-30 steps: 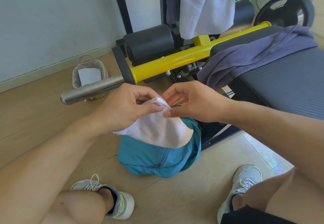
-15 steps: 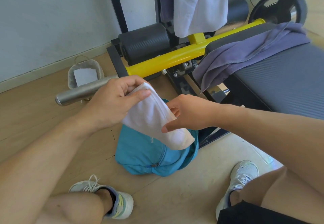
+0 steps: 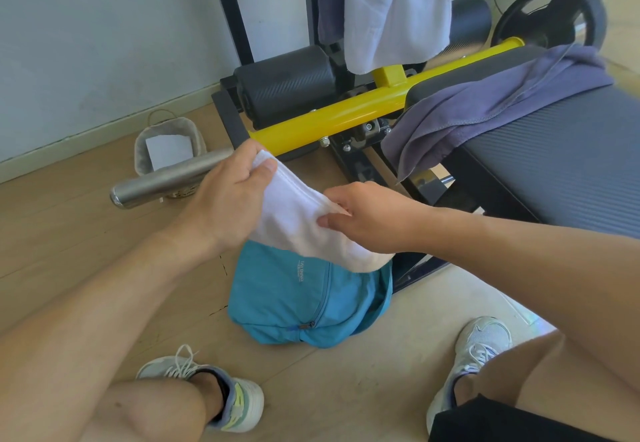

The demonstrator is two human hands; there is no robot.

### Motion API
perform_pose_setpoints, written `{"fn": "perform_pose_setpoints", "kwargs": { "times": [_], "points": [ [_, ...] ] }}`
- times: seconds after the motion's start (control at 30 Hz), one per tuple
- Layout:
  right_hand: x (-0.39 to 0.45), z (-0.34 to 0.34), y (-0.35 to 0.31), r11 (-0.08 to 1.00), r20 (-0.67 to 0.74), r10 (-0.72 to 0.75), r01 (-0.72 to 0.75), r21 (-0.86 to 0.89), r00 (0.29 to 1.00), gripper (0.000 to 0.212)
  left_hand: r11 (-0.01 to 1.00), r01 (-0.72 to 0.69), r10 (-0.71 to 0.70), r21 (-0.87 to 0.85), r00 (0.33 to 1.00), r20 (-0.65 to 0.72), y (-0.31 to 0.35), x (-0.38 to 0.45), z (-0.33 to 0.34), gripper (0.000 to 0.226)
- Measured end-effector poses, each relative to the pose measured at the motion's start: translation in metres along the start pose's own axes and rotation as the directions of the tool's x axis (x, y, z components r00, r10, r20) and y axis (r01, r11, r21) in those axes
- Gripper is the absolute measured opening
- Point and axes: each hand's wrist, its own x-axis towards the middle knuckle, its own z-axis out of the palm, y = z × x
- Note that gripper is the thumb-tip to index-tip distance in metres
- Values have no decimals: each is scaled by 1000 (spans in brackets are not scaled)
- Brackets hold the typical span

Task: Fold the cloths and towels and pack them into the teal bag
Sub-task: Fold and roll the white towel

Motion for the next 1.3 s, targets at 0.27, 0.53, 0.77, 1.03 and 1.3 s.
{"fn": "perform_pose_setpoints", "kwargs": {
  "times": [0.27,0.53,0.77,1.03,1.3],
  "points": [
    [-7,11,-3,993,160,-44,25,115,986,48,988,74,-64,139,995,-71,3,3,8,32],
    [0,7,-2,996,112,-49,41,75,993,45,999,21,-16,49,994,-104,7,3,0,35],
    [-1,8,0,997,170,-65,55,63,983,39,978,-78,35,196,976,214,2,1,-5,62],
    [0,-3,10,999,193,-20,11,44,981,35,989,-144,147,-31,955,259,-2,0,-12,58],
    [3,-8,26,971,251,152,-96,-219,956,57,994,-102,110,-46,966,233,-6,3,-25,25]
  ]
}}
